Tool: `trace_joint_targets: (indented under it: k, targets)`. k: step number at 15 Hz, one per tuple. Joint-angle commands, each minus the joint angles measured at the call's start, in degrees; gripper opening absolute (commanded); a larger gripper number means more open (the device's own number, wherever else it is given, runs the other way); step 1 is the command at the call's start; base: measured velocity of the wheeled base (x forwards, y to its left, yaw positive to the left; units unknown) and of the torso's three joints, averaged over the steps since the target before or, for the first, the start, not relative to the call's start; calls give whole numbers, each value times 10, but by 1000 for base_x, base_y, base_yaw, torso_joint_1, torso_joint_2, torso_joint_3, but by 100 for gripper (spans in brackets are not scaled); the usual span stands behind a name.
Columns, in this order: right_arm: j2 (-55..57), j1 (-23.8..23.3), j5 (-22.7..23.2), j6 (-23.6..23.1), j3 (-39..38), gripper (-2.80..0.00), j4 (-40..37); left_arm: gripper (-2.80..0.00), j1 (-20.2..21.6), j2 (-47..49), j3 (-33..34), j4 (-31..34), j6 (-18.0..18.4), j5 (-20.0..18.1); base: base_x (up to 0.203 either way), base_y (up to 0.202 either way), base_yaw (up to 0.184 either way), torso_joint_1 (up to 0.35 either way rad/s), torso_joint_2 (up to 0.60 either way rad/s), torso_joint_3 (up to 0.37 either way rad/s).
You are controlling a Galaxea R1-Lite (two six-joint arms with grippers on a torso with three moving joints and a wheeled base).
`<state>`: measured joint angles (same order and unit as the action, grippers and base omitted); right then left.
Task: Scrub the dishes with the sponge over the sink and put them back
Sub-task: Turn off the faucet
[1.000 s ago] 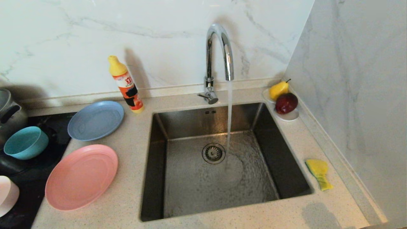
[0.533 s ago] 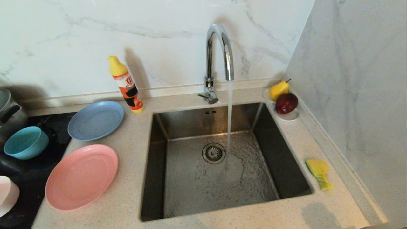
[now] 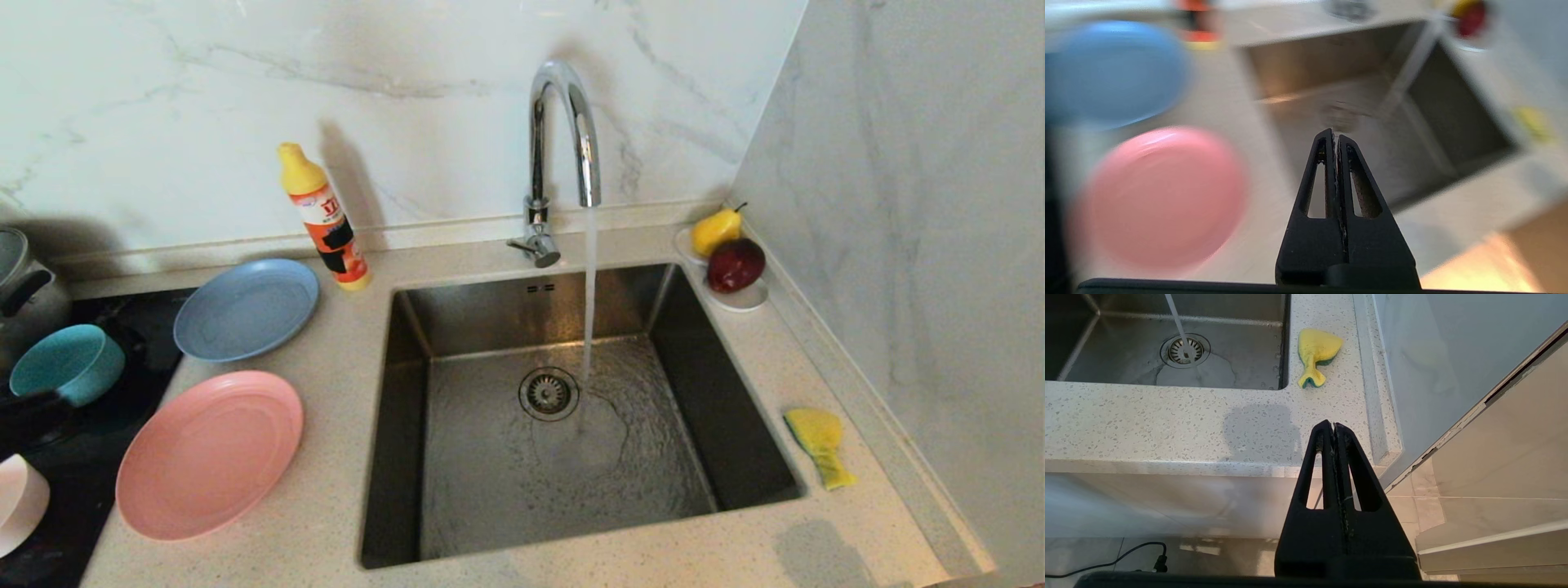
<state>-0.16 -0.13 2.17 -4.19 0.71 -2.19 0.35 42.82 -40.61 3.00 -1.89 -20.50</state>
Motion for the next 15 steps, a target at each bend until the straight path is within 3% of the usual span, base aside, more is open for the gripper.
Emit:
trace_joint_targets:
  k: [1,4,9,15]
  targets:
    - [2,0,0,0,0,-280,0,-280,-2,226,-96,-4,-8,-98,0,0,0,0,0,0]
    - [2,0,0,0,0,-280,0,-280,-36,372,-179,-28,-17,-169,0,0,0,0,0,0]
    - [2,0,0,0,0,-280,0,-280,-119,556,-218,-147,-32,-198,0,0,0,0,0,0]
    - [2,0,0,0,0,-280,0,-280,-174,682,-221,-377,-151,-214,0,0,0,0,0,0]
